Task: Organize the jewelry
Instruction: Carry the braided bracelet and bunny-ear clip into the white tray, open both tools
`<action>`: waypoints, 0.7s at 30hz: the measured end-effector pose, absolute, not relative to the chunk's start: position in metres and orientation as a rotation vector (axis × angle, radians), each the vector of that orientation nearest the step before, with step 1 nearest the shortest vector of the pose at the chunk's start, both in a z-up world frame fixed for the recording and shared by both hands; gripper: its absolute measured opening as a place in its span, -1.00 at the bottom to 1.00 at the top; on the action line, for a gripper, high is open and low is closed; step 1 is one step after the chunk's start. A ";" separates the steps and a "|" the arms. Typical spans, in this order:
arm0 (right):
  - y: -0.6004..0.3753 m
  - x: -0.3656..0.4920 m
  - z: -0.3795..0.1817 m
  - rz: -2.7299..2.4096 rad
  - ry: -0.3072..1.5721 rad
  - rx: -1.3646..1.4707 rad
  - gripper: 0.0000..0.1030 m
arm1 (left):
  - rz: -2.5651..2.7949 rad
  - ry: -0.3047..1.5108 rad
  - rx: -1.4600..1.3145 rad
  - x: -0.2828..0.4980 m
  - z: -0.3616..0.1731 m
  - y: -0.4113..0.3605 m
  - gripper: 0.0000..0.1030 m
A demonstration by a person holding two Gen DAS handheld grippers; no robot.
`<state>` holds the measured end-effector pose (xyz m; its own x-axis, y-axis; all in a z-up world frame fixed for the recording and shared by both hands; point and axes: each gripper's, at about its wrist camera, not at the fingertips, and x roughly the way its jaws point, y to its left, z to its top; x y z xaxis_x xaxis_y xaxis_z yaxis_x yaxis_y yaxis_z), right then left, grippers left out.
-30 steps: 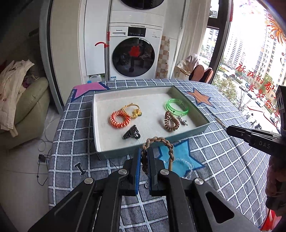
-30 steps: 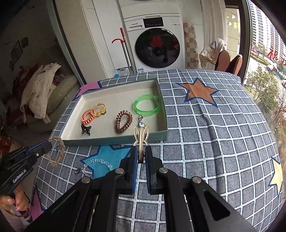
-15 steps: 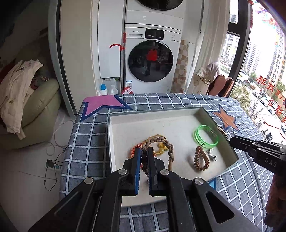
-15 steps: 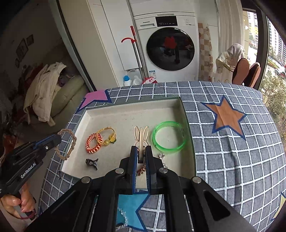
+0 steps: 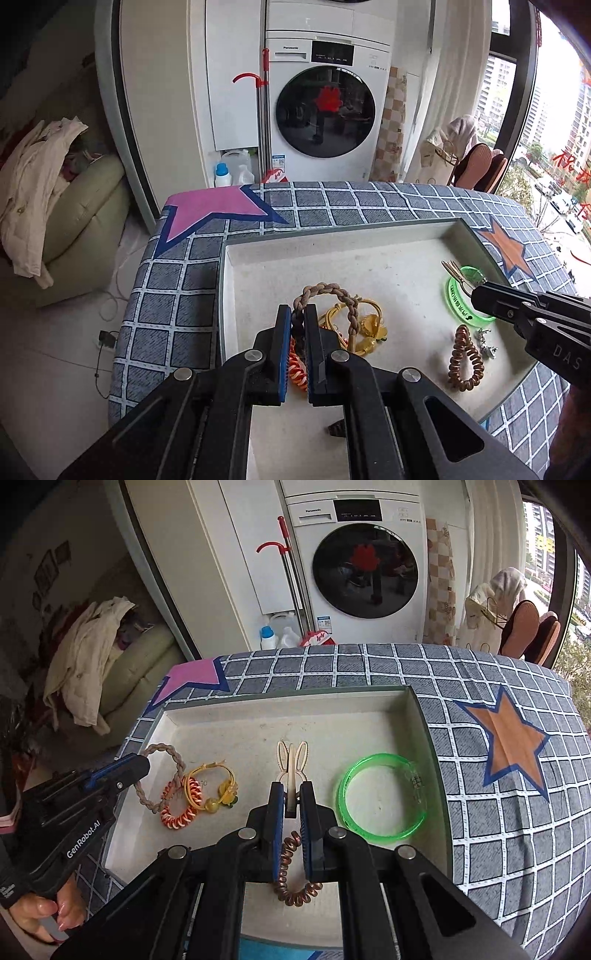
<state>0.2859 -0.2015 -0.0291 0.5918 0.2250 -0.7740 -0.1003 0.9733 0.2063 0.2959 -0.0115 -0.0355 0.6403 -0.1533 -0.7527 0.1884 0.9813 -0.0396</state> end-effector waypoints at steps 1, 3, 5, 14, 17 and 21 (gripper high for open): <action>-0.201 0.288 -0.032 0.189 0.925 0.147 -0.82 | -0.193 0.863 0.048 0.298 -0.040 -0.013 -0.48; -0.200 0.293 -0.040 0.187 0.939 0.147 -0.82 | -0.183 0.873 0.063 0.300 -0.046 -0.014 -0.48; -0.200 0.296 -0.046 0.185 0.952 0.147 -0.82 | -0.181 0.881 0.077 0.301 -0.052 -0.017 -0.48; -0.196 0.303 -0.069 0.172 1.010 0.133 -0.81 | -0.143 0.902 0.168 0.301 -0.069 -0.029 -0.47; -0.199 0.302 -0.073 0.174 1.015 0.159 -0.79 | -0.136 0.898 0.160 0.301 -0.069 -0.028 -0.47; -0.204 0.301 -0.071 0.189 1.016 0.188 -0.17 | -0.132 0.900 0.160 0.301 -0.070 -0.029 -0.47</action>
<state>0.3014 -0.2042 -0.0708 0.5138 0.2427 -0.8229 -0.0691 0.9678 0.2422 0.3011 -0.0288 -0.0696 0.6145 -0.0473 -0.7875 0.1813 0.9799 0.0827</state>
